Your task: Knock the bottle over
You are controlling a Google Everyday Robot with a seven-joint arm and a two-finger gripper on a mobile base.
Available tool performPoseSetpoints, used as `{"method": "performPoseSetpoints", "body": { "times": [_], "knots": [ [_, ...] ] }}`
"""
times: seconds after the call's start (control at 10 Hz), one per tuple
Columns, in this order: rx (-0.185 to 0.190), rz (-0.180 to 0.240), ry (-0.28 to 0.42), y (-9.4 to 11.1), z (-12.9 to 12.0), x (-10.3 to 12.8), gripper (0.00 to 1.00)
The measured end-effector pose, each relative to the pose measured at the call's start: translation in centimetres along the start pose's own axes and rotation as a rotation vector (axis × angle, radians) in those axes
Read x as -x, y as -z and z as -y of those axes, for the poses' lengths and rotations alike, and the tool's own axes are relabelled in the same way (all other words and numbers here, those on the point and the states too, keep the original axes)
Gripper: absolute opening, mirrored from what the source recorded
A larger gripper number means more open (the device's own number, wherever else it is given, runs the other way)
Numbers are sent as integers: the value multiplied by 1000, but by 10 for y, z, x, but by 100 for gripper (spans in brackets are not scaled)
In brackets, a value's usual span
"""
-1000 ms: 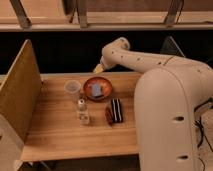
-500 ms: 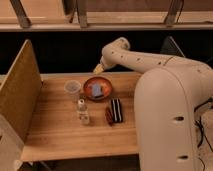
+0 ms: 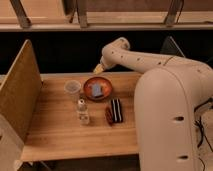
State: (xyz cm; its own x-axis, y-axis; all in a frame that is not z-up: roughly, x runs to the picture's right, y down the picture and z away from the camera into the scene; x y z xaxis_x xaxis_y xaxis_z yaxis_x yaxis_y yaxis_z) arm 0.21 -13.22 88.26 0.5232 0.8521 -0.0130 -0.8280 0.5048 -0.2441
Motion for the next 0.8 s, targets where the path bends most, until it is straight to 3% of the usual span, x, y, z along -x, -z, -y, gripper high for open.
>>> {"method": "performPoseSetpoints", "body": {
  "times": [0.5,0.6,0.8],
  "knots": [
    [0,0,0,0,0,0,24],
    [-7,-11,5,0,0,-3,11],
    [-30,-63,17,3,0,-20,0]
  ]
}}
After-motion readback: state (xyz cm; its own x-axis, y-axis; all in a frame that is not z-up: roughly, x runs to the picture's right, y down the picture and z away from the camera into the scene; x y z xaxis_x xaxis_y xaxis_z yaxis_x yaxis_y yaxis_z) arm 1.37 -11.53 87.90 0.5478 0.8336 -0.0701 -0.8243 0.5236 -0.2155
